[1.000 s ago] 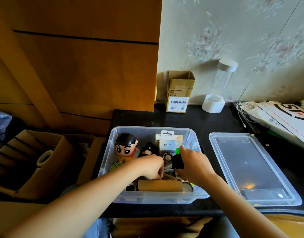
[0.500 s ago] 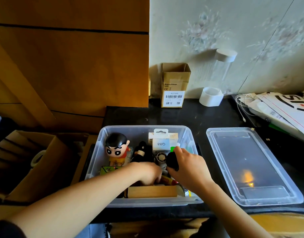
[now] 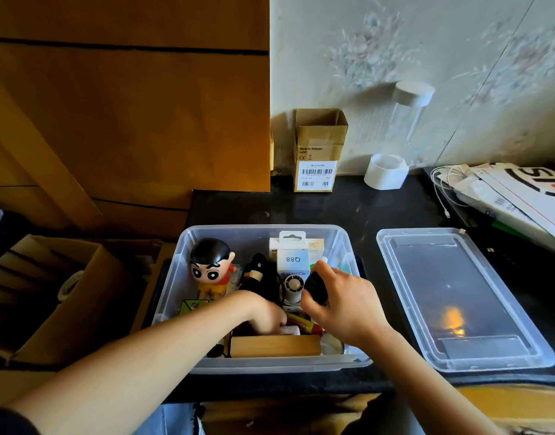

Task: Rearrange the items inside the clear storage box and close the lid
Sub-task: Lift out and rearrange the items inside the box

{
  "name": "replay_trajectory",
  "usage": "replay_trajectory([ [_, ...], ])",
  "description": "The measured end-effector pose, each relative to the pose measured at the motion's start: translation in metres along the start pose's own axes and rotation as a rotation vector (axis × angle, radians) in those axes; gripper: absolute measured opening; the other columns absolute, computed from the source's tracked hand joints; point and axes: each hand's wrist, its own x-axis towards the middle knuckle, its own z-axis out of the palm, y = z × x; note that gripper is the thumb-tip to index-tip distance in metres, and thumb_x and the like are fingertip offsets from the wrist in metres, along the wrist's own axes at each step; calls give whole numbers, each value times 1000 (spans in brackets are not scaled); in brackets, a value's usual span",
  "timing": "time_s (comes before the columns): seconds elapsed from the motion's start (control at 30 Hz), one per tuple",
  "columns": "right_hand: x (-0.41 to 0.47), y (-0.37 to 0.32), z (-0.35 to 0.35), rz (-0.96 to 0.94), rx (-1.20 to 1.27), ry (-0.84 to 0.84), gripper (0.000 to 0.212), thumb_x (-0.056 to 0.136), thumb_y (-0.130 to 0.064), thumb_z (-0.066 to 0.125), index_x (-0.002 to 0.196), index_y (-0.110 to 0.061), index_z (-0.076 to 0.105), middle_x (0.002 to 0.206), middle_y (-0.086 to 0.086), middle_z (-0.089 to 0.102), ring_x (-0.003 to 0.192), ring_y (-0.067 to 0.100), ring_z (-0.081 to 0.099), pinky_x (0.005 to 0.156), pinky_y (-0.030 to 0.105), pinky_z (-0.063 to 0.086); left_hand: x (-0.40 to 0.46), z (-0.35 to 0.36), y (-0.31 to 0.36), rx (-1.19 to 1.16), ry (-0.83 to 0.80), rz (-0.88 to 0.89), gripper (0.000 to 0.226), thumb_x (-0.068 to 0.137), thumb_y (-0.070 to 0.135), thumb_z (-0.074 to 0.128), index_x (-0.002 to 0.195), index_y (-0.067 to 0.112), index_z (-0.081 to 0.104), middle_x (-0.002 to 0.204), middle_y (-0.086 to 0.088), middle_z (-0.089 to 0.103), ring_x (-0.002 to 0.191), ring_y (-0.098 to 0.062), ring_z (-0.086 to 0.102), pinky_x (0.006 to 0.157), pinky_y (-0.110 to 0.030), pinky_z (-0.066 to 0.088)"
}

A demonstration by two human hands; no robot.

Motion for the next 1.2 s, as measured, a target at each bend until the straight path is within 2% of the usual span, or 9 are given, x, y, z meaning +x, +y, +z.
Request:
replay_trajectory([
  [0.17,1,2,3,31,-28,-44,38,83,-64,41,93,-27,44,77,-15,57,56,7,47,45,14,32,-1,4,-2,-55,115,31,32,101,26,41,117,1,51,79,-1,44,63,-11,38,60,-25,34],
  [0.3,0,3,2,23,-17,-51,39,81,-63,43,91,-26,47,72,-14,57,54,8,48,44,14,33,-11,5,-5,-70,236,34,24,97,15,49,120,7,52,110,-13,58,81,-20,49,67,-28,37],
  [0.4,0,1,0,26,11,-65,28,79,-53,47,79,-25,44,58,-12,45,49,11,43,44,16,29,-20,3,-7,-30,276,54,26,97,25,50,114,6,54,111,-16,60,81,-21,47,68,-30,36],
  [0.57,3,0,-7,29,16,-167,13,77,-32,55,72,-23,46,63,-10,42,54,12,44,46,18,29,-32,3,-12,-86,325,122,31,93,29,56,118,12,53,117,-9,58,89,-19,51,75,-31,44],
  [0.67,7,-1,-12,-14,-42,-301,6,78,-26,55,75,-21,57,73,-6,57,65,17,56,54,25,48,-38,1,-17,-151,352,187,40,91,26,60,129,14,51,126,-6,57,107,-21,56,91,-33,48],
  [0.73,10,-3,-16,-19,-98,-400,13,81,-28,55,86,-21,65,81,-1,65,72,18,61,65,29,56,-43,-2,-22,-164,372,229,46,90,29,61,132,14,50,124,-1,58,106,-18,56,86,-26,48],
  [0.83,13,-7,-17,16,-128,-487,16,82,-28,55,88,-20,68,81,1,67,72,18,61,67,25,54,-52,-1,-31,-180,444,235,45,87,33,65,127,16,51,108,5,56,89,-8,52,66,-12,39],
  [1.0,22,-12,-22,192,-127,-493,24,84,-23,49,61,-18,52,60,-2,49,56,15,46,53,20,40,-57,13,-45,-244,532,200,34,87,30,64,117,22,49,107,4,54,94,-14,54,84,-31,47],
  [1.2,13,-23,-16,135,-345,-494,31,85,-22,51,58,-16,37,58,-3,39,59,17,44,46,19,28,-55,24,-54,-350,664,180,30,88,36,62,113,25,50,100,7,60,86,-10,58,75,-29,48],
])
